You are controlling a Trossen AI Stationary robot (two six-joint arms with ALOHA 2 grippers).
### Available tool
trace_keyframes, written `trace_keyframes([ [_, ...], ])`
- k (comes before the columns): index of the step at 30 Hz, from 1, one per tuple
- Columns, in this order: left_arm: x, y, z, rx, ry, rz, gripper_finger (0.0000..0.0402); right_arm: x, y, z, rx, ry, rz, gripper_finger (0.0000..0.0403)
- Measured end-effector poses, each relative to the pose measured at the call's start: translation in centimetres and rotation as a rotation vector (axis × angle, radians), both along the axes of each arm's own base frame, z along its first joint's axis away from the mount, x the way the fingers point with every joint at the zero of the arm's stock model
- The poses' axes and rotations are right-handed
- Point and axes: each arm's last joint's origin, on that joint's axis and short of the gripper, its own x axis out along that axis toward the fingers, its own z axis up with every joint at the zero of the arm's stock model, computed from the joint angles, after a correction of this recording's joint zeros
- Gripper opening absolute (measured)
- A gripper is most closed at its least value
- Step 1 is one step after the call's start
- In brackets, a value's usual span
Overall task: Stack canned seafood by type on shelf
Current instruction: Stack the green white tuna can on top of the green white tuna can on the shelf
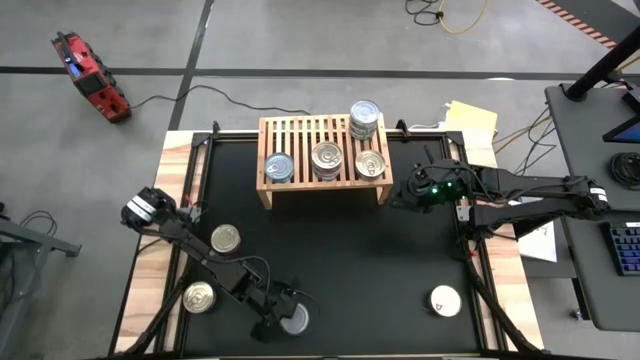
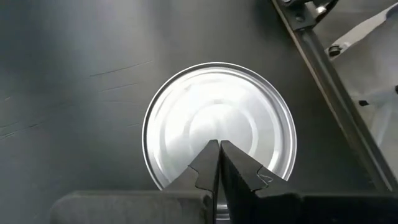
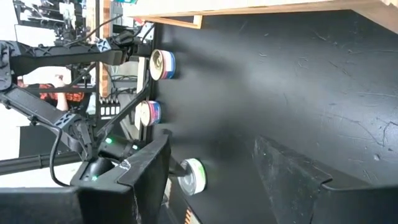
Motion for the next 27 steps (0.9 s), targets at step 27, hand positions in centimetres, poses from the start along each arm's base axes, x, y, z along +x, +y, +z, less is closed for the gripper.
trace_keyframes([
  [27,0.8,4.8,0.2,0.268,-0.022,0.078,0.0000,0.1,1.6,0.0,0.014,0.003,0.057,0.0224],
])
